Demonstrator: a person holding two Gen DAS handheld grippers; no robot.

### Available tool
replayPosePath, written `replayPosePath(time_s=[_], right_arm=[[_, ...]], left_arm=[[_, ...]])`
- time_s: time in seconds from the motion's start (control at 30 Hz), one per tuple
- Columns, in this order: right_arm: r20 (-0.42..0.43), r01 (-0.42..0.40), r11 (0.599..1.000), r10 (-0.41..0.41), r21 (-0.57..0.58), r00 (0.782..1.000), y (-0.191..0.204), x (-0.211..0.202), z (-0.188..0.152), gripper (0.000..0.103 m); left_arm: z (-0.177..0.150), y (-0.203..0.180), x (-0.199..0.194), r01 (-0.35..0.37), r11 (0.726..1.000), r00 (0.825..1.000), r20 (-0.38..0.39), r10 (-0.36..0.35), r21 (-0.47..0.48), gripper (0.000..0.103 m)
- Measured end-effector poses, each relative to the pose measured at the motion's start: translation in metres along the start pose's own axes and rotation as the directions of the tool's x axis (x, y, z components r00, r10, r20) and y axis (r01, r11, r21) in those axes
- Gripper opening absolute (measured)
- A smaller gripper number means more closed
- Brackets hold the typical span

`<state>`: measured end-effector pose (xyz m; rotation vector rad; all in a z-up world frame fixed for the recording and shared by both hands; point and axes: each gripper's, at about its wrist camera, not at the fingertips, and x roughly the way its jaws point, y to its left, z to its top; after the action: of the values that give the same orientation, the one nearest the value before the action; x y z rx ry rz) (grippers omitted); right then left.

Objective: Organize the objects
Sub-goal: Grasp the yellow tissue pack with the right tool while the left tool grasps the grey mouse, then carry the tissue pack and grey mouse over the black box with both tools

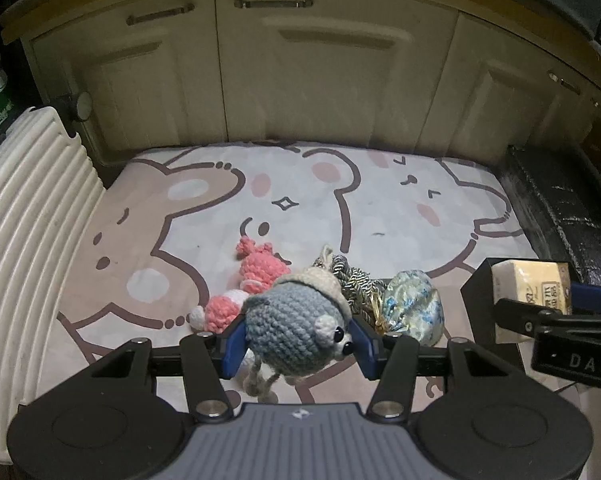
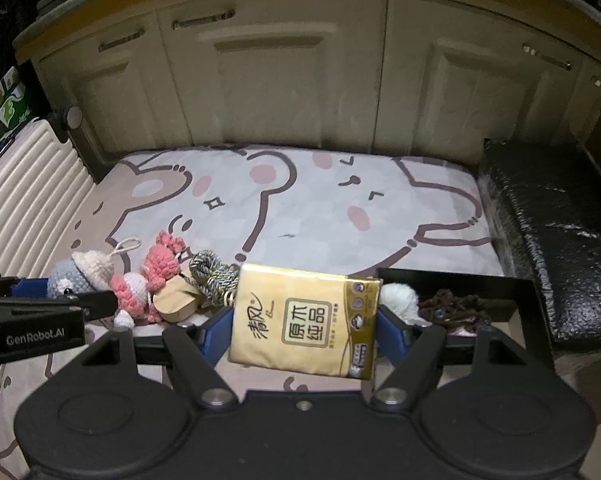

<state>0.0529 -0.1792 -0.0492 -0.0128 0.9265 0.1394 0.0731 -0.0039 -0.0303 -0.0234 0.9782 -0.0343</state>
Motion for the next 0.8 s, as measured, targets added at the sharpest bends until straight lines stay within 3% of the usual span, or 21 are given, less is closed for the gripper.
replayPosePath(time_s=[0.53, 0.8], right_arm=[[0.062, 0.054, 0.998, -0.056, 0.033, 0.996, -0.025, -0.012, -0.004, 0.075], [0.07, 0.081, 0.996, -0.085, 0.048, 0.994, -0.044, -0.017, -0.007, 0.075]], left_arm=[[0.001, -0.015, -0.006, -0.045, 0.999, 0.998, 0.048, 0.044, 0.02, 0.054], [0.002, -0.032, -0.002, -0.022, 0.999, 0.998, 0.059, 0.02, 0.028, 0.054]])
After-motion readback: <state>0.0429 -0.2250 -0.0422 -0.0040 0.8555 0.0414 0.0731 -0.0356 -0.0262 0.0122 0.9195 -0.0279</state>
